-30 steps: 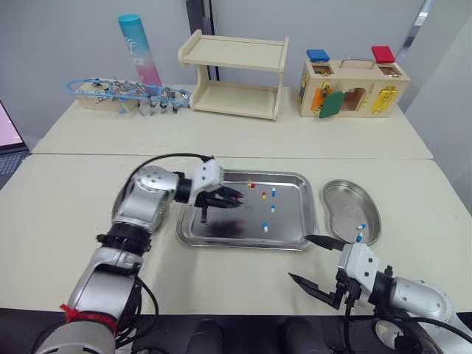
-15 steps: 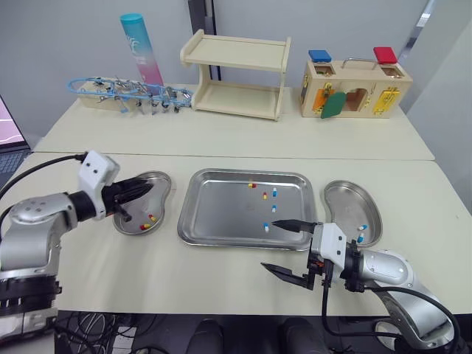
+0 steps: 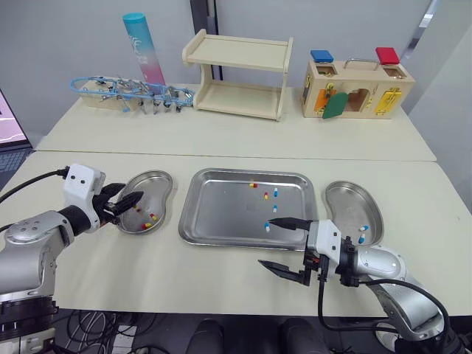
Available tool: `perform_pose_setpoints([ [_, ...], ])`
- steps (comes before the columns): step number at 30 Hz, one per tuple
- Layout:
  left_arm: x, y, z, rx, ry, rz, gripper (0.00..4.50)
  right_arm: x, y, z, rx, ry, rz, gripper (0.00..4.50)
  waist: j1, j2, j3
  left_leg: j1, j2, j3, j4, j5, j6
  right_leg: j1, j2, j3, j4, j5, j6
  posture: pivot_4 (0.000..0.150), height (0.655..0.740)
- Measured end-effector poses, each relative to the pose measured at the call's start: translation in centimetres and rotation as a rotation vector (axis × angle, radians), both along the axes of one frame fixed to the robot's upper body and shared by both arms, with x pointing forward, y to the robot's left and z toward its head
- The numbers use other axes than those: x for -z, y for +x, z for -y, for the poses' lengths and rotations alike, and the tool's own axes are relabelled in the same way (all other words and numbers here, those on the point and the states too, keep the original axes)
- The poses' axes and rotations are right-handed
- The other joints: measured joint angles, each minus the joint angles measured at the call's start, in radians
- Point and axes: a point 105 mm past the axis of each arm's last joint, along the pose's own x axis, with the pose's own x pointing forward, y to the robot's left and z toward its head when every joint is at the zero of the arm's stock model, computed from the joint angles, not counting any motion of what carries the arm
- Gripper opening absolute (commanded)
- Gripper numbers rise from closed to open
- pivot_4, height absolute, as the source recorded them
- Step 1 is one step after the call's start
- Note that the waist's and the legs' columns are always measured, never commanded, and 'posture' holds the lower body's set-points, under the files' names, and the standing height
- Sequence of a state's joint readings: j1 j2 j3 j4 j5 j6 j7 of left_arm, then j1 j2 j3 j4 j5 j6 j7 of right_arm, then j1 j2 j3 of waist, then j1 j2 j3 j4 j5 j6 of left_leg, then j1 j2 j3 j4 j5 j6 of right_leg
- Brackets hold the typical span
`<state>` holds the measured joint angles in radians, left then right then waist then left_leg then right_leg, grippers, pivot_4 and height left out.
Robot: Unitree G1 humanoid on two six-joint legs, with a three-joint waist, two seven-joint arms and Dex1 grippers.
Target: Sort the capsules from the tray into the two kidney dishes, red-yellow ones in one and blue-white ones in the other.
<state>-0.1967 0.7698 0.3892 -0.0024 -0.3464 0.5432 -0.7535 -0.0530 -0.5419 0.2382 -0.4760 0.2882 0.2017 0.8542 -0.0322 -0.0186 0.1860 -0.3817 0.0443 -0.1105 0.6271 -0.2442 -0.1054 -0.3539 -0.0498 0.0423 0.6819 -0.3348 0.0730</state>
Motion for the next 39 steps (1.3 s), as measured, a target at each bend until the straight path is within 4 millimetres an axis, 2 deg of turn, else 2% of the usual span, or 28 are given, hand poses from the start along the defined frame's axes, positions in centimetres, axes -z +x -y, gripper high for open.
perform_pose_setpoints([
  [8,-0.7,-0.1,-0.1,-0.006,-0.036,0.022,3.34,0.1,0.0,0.0,0.006,0.001,-0.002,4.5,0.0,0.0,0.0,0.0,0.0,0.0,0.0,0.0,0.0,0.0,0.0,0.0,0.0,0.0,0.0,0.15,0.74],
  [11,-2.1,-0.7,-0.8,-0.019,-0.053,0.077,3.34,0.1,0.0,0.1,0.011,0.001,0.001,4.5,0.0,0.0,0.0,0.0,0.0,0.0,-0.001,0.0,0.0,0.0,0.0,0.0,0.0,0.0,0.0,0.15,0.74],
  [14,-3.2,-2.6,-2.9,-0.078,-0.065,0.146,3.34,0.1,0.3,1.2,0.062,-0.001,0.01,4.5,-0.006,0.0,0.0,0.0,0.0,0.001,-0.002,0.0,0.0,-0.001,0.0,0.001,0.0,0.0,0.0,0.15,0.74],
  [17,-2.7,-4.8,-5.6,-0.177,-0.049,0.144,3.34,0.2,0.6,3.3,0.131,-0.039,0.024,4.5,-0.004,0.0,0.0,0.0,0.0,0.001,-0.002,0.0,0.0,-0.001,0.0,0.001,-0.001,0.0,0.0,0.15,0.74],
  [21,-0.4,-7.9,-8.1,-0.281,-0.041,0.068,3.34,0.5,0.4,6.7,0.212,-0.121,0.014,4.5,0.0,0.0,0.0,0.001,0.0,0.002,-0.002,0.0,0.0,0.0,-0.001,0.002,-0.001,0.0,0.0,0.15,0.74],
  [25,2.6,-10.9,-9.9,-0.354,-0.055,0.005,4.46,0.5,-0.2,11.0,0.318,-0.199,0.013,4.5,0.004,-0.002,-0.001,0.001,0.0,0.002,-0.002,0.0,0.0,0.001,-0.001,0.001,-0.001,0.0,0.0,0.15,0.74],
  [27,4.0,-12.1,-10.5,-0.365,-0.046,-0.037,4.46,0.5,-0.5,13.2,0.376,-0.227,0.002,4.5,0.003,-0.003,-0.002,0.001,0.0,0.002,-0.002,0.0,0.0,0.001,-0.001,0.001,-0.001,0.0,0.0,0.15,0.74],
  [31,5.2,-12.9,-10.7,-0.347,-0.021,-0.067,4.46,0.5,-1.4,16.5,0.444,-0.274,-0.017,4.5,0.004,-0.004,-0.002,0.001,-0.001,0.002,-0.002,0.0,0.0,0.001,-0.002,0.001,-0.002,0.0,0.0,0.15,0.74],
  [34,6.5,-13.3,-11.0,-0.35,-0.023,-0.09,4.46,0.8,-2.3,20.9,0.522,-0.36,-0.069,4.5,0.003,-0.005,-0.003,0.002,-0.001,0.003,-0.002,0.0,0.0,0.001,-0.002,0.001,-0.002,0.0,0.0,0.15,0.74],
  [36,7.0,-13.3,-10.8,-0.346,-0.032,-0.095,4.46,1.1,-2.5,22.0,0.534,-0.374,-0.083,4.5,0.001,-0.007,-0.005,0.002,0.0,0.002,-0.003,0.0,0.0,0.001,-0.001,0.001,-0.002,-0.001,-0.001,0.15,0.74],
  [39,7.1,-13.1,-10.5,-0.328,-0.03,-0.091,4.46,1.6,-2.4,22.3,0.521,-0.378,-0.09,4.5,-0.005,-0.007,-0.005,0.003,0.0,0.003,-0.003,0.0,0.0,0.001,-0.001,0.002,-0.002,-0.001,-0.002,0.15,0.74],
])
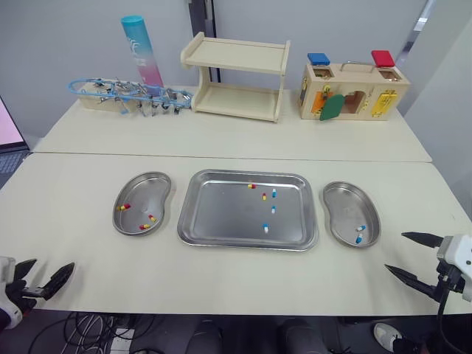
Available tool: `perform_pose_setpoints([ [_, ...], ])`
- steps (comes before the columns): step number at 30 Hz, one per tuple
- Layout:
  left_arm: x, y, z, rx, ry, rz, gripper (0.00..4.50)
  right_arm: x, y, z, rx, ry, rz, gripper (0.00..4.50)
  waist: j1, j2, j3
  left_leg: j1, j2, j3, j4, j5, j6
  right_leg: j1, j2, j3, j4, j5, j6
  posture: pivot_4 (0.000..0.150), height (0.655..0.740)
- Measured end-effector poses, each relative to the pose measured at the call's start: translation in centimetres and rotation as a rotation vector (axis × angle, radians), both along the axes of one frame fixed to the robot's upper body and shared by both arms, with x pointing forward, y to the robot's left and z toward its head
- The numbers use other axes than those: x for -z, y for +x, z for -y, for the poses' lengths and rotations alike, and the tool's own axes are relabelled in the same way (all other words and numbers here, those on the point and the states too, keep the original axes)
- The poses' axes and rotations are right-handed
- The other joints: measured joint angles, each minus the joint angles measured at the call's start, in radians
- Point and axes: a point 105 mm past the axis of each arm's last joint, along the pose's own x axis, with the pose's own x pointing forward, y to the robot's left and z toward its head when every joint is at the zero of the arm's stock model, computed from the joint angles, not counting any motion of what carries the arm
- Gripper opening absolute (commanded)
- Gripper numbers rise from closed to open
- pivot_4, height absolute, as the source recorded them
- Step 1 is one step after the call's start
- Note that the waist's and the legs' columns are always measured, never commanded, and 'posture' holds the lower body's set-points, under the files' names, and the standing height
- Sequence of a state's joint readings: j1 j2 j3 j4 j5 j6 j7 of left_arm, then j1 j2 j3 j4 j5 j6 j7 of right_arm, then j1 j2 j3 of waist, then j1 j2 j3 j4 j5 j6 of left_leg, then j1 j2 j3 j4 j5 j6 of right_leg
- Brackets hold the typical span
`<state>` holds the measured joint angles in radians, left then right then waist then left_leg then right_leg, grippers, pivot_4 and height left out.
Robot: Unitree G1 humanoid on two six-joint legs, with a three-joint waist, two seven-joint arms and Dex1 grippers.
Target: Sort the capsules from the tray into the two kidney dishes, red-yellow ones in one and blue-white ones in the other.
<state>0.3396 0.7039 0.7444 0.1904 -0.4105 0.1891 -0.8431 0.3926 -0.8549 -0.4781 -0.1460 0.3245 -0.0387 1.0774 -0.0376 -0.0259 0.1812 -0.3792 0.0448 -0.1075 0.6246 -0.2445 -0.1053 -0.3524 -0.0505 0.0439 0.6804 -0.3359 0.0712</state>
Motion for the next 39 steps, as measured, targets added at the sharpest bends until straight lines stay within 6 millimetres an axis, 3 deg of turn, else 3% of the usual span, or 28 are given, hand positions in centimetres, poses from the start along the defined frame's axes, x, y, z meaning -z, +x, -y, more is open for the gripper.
perform_pose_setpoints([
  [13,-0.7,-0.5,1.3,0.062,0.022,-0.009,4.46,-0.3,0.9,-0.7,-0.086,-0.026,-0.021,4.5,0.005,0.001,0.0,0.0,0.0,0.0,0.0,0.0,0.0,0.0,0.0,0.0,0.0,0.0,0.0,0.15,0.74],
  [18,-0.5,-0.5,1.3,0.066,0.012,-0.023,4.46,-0.2,0.2,-1.3,-0.122,-0.018,-0.037,4.5,0.005,0.001,0.0,0.0,0.0,0.0,0.0,0.0,0.0,0.0,0.0,0.0,0.0,0.0,0.0,0.15,0.74],
  [26,-1.6,0.5,1.1,0.121,0.055,-0.03,4.46,-1.6,0.2,-8.7,-0.284,0.122,0.08,4.5,0.005,0.001,0.0,-0.001,0.0,0.0,0.0,0.0,0.0,0.0,0.0,0.0,0.0,0.0,0.0,0.15,0.74],
  [30,-1.7,1.3,2.0,0.162,0.051,-0.023,4.46,-0.5,-0.4,-12.5,-0.252,0.287,0.066,4.5,0.009,0.0,0.0,-0.001,0.0,-0.001,0.0,0.0,0.0,0.0,0.0,-0.001,0.0,0.0,0.0,0.15,0.74],
  [34,-2.2,2.1,2.5,0.189,0.058,0.002,4.46,0.6,0.1,-14.5,-0.173,0.352,0.094,4.5,0.007,0.0,0.0,0.0,0.0,-0.001,0.0,0.0,0.0,-0.001,0.0,-0.001,0.0,0.0,0.0,0.15,0.74],
  [37,-3.1,3.5,4.8,0.32,0.079,0.016,4.46,1.5,0.4,-15.6,-0.166,0.34,0.101,4.5,0.01,-0.001,-0.001,-0.001,0.0,-0.001,0.0,0.0,-0.001,-0.001,0.0,-0.001,0.0,0.0,0.0,0.15,0.74],
  [39,-4.6,5.4,7.8,0.469,0.101,0.061,4.46,1.7,0.9,-16.1,-0.169,0.328,0.115,4.5,0.014,-0.002,-0.002,-0.001,0.0,-0.001,0.0,0.0,-0.001,0.0,0.0,-0.001,0.0,0.0,0.0,0.15,0.74],
])
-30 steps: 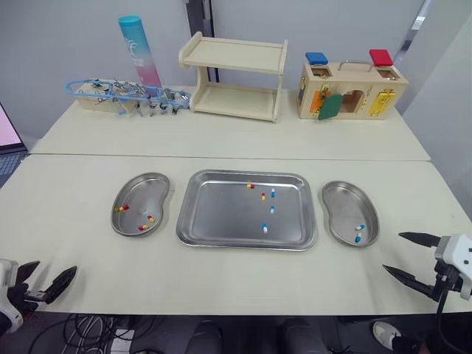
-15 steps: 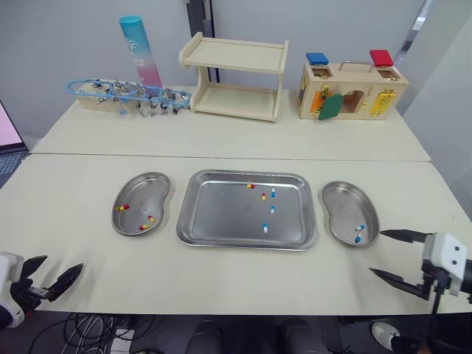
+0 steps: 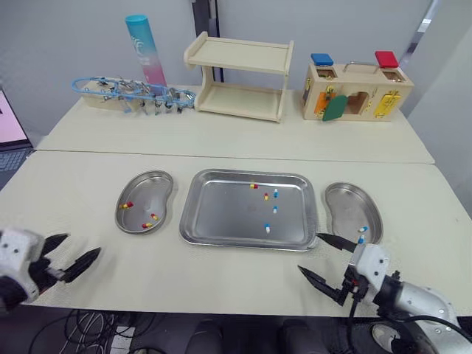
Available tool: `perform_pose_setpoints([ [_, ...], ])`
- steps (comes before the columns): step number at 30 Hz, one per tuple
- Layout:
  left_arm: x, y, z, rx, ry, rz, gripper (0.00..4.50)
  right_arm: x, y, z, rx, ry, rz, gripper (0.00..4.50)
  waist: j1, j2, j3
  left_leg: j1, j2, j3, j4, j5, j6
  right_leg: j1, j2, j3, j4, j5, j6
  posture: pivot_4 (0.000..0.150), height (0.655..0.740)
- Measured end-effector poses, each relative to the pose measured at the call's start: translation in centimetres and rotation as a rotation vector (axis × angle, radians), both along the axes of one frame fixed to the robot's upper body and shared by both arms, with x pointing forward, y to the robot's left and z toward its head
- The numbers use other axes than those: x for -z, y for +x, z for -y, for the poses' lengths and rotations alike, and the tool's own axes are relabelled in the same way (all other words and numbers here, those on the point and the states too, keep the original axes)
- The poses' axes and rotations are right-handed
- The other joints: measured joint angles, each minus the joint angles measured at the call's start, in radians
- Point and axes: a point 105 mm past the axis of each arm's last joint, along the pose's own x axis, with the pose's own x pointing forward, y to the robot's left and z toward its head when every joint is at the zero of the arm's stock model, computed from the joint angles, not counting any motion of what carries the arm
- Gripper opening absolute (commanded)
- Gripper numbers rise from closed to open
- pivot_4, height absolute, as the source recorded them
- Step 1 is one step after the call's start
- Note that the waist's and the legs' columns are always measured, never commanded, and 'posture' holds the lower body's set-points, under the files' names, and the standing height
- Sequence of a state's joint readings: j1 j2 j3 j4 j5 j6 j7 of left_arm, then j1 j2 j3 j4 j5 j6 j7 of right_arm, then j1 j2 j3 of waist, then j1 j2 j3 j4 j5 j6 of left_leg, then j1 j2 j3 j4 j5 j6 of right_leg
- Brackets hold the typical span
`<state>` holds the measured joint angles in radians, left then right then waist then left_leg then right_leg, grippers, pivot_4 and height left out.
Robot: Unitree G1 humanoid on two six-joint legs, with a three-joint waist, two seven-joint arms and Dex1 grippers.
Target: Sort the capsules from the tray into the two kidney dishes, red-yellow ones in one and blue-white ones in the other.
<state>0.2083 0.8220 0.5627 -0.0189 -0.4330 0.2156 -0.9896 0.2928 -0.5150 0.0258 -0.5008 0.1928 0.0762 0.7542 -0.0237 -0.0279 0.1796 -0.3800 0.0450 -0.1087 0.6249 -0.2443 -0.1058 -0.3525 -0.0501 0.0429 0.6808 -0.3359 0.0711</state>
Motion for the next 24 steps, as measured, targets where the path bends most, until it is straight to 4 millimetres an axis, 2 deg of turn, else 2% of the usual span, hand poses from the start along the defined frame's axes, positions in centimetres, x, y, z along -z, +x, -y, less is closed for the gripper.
perform_pose_setpoints([
  [5,-3.2,3.5,6.7,0.324,0.04,0.052,4.46,-0.6,1.0,-0.4,0.006,-0.007,0.035,4.5,-0.006,0.002,0.001,0.0,0.0,0.0,-0.001,0.0,0.0,-0.001,0.0,0.0,0.0,0.0,0.0,0.15,0.74],
  [8,-3.5,5.0,9.9,0.47,0.041,0.039,4.46,-0.8,1.2,-0.6,0.018,-0.003,0.033,4.5,-0.01,0.003,0.002,0.0,0.0,0.0,-0.001,0.0,0.0,-0.001,0.001,0.0,0.001,0.0,0.0,0.15,0.74],
  [10,-3.5,6.8,11.7,0.543,0.049,0.041,4.46,-0.6,1.3,-0.8,0.027,-0.001,0.019,4.5,-0.008,0.004,0.002,0.0,0.0,0.0,0.0,0.0,0.0,-0.001,0.001,0.0,0.001,0.0,0.0,0.15,0.74],
  [12,-3.1,8.4,13.6,0.624,0.055,0.034,4.09,-0.7,1.2,-0.9,0.038,0.003,0.017,4.5,-0.008,0.004,0.002,-0.001,0.0,0.0,0.0,0.0,0.0,-0.001,0.001,0.0,0.001,0.0,0.0,0.15,0.74],
  [17,-2.9,12.0,17.1,0.744,0.069,0.038,2.56,-0.8,0.7,-1.6,0.056,0.028,0.003,4.5,-0.009,0.004,0.002,-0.002,-0.001,-0.001,0.001,0.0,0.0,-0.001,0.001,-0.001,0.001,0.0,0.0,0.15,0.74],
  [20,-2.5,13.6,18.7,0.787,0.102,0.043,2.56,-0.5,0.5,-1.7,0.065,0.025,-0.01,4.5,-0.011,0.004,0.002,-0.002,-0.001,-0.001,0.002,0.0,0.0,-0.002,0.001,0.0,0.001,0.0,0.0,0.15,0.74],
  [24,-1.5,14.9,19.6,0.8,0.132,0.021,2.56,-0.5,0.4,-1.8,0.083,0.026,-0.009,4.5,-0.015,0.004,0.002,-0.002,-0.001,-0.001,0.002,0.0,0.0,-0.002,0.002,-0.001,0.001,0.0,0.0,0.15,0.74],
])
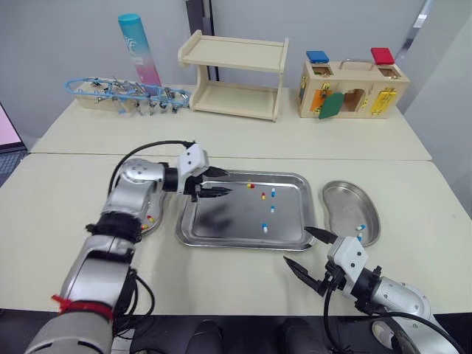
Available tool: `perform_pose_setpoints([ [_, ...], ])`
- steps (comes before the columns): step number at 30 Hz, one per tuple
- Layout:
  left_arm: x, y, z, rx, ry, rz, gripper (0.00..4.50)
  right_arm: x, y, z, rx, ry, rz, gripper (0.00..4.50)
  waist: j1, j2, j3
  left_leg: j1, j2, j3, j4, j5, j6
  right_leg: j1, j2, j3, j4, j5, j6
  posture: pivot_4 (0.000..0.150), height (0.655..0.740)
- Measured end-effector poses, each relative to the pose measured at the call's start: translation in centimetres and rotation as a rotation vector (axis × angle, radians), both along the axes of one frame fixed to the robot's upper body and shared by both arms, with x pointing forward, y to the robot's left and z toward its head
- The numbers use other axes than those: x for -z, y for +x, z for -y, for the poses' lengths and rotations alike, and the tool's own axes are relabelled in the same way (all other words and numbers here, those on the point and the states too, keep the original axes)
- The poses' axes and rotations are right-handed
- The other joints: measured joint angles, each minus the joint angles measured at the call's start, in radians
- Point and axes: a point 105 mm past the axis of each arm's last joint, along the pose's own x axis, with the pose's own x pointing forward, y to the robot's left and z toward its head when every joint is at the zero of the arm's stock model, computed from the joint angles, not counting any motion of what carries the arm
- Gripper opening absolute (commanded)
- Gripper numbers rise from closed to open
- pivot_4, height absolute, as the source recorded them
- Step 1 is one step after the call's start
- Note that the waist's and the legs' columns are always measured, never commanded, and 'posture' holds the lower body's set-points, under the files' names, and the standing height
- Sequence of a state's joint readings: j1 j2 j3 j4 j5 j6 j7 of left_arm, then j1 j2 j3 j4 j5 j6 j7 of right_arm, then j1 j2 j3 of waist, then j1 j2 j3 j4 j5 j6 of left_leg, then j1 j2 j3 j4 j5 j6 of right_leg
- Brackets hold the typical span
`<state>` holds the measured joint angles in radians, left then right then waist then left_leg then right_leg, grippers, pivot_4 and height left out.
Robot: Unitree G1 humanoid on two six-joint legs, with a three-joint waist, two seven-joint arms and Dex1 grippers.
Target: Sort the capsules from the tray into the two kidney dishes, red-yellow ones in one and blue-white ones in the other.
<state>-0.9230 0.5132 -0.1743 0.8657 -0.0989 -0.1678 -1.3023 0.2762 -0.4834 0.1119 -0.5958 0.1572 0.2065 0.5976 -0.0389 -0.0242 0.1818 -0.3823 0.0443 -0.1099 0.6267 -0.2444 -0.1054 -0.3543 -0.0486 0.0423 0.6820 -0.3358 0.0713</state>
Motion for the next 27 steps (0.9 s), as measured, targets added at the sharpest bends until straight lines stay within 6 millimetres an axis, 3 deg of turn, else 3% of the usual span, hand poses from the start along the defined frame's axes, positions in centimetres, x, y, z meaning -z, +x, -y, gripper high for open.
perform_pose_setpoints([
  [7,2.1,1.3,2.8,0.018,0.117,-0.045,2.56,-0.3,-0.3,-0.7,0.035,0.014,-0.019,4.5,0.006,0.0,0.0,-0.001,-0.001,0.0,0.001,0.0,0.0,0.0,0.0,0.0,0.0,0.0,0.001,0.15,0.74],
  [18,3.2,2.2,3.8,-0.058,0.164,-0.061,2.56,-0.1,-0.5,-1.0,0.075,0.011,-0.061,4.5,0.006,0.0,0.0,-0.001,-0.001,-0.001,0.001,0.0,0.0,0.0,0.0,0.0,0.0,0.0,0.001,0.15,0.74],
  [27,3.0,2.8,5.3,-0.073,0.187,-0.026,2.56,-0.2,-0.9,-1.3,0.092,0.016,-0.074,4.5,0.006,0.0,0.0,-0.001,-0.001,-0.001,0.001,0.0,0.0,0.0,0.0,0.0,0.0,0.0,0.001,0.15,0.74],
])
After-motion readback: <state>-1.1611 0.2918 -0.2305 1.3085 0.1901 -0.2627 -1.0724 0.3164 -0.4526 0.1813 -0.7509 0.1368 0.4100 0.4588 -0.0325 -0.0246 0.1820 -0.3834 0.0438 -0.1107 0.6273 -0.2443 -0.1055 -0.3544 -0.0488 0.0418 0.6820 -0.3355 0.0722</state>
